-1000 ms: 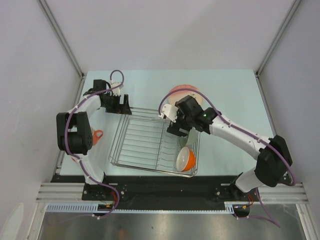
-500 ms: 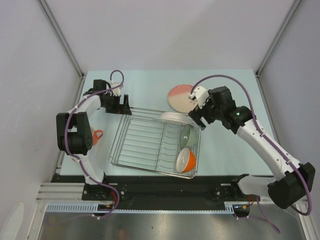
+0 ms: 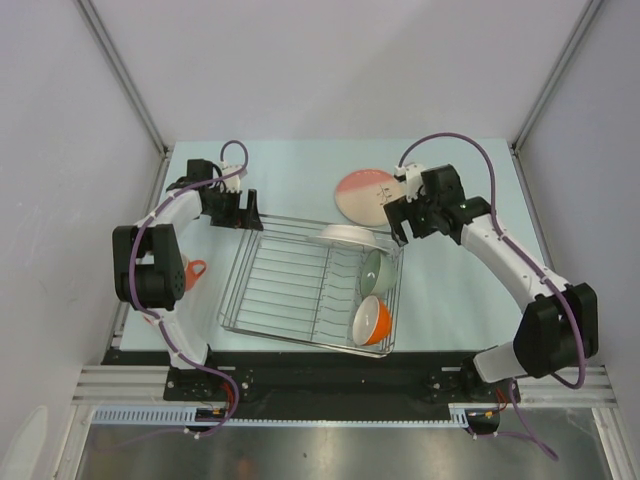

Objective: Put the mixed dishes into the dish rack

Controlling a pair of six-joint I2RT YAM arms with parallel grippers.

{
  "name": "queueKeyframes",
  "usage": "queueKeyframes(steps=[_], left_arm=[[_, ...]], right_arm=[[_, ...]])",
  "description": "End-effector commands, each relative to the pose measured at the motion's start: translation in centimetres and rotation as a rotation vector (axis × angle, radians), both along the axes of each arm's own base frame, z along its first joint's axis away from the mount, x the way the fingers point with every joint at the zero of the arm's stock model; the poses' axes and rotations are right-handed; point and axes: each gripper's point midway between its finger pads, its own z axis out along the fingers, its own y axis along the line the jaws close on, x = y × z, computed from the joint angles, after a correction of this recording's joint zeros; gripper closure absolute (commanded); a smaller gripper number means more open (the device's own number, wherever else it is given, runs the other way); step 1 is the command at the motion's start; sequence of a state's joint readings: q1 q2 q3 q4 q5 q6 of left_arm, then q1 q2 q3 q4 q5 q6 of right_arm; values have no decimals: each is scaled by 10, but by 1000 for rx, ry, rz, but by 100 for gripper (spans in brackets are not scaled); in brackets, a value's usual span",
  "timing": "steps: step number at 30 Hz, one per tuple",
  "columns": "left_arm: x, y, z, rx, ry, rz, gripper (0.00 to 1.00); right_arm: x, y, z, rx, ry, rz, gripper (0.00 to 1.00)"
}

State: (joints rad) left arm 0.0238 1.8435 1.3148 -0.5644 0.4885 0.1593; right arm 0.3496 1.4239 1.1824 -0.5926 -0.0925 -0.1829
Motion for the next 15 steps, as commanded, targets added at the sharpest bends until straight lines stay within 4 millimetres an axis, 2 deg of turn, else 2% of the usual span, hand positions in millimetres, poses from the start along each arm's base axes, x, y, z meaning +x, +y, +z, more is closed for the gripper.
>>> queueKeyframes(steps=[1,2,7,12,15], left_arm=[[11,0,24,18,-79,-15,3],[11,0,24,18,-79,-15,3],[11,1,24,26,-79,-16,3],[11,0,27,20,-81,-19,3],[7,-4,25,18,-73,-38,3]], right_arm=[[15,-3,-7,-25,16,-63,0],[18,-5,-19,-47,51,-73,0],[26,-24,-43,-175,135,-159,0],[47,-38,-48,-233,122,-236,0],[64,-40,-46,-221,95,-257,0]])
